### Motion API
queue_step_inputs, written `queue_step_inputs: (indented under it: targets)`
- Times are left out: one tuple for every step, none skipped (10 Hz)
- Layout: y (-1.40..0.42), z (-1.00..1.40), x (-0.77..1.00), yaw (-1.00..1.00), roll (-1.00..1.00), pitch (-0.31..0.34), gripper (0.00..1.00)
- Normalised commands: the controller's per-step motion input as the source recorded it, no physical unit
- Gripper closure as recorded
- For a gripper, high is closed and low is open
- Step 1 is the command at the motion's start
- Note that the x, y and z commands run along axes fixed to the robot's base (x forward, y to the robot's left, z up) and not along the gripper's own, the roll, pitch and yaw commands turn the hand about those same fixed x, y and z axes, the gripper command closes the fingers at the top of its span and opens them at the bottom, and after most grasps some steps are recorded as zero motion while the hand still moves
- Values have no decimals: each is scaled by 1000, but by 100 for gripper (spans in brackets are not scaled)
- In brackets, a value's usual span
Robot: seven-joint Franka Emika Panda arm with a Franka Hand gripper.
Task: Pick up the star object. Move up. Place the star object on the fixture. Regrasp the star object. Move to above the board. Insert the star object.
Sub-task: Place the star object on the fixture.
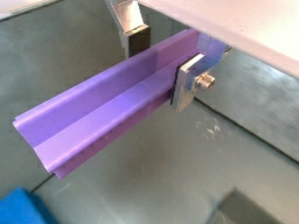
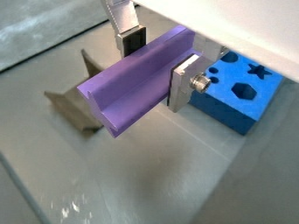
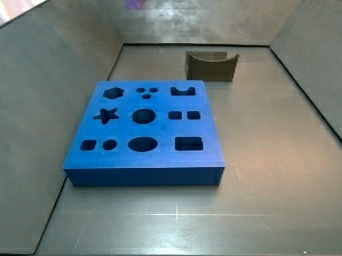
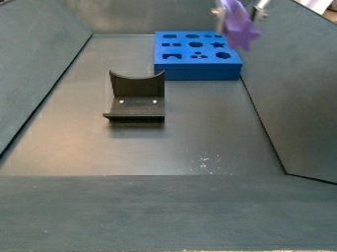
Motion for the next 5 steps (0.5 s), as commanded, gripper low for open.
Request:
queue_step_inputs:
  targets:
    - [-348,97,1000,-86,8,112,100]
    - [-334,92,1000,-42,-5,127,100]
    - [-307,85,1000,-10,-14,139,100]
    - [-275,78,1000,8,-30,149,100]
    - [-244,69,1000,17,-42,146,100]
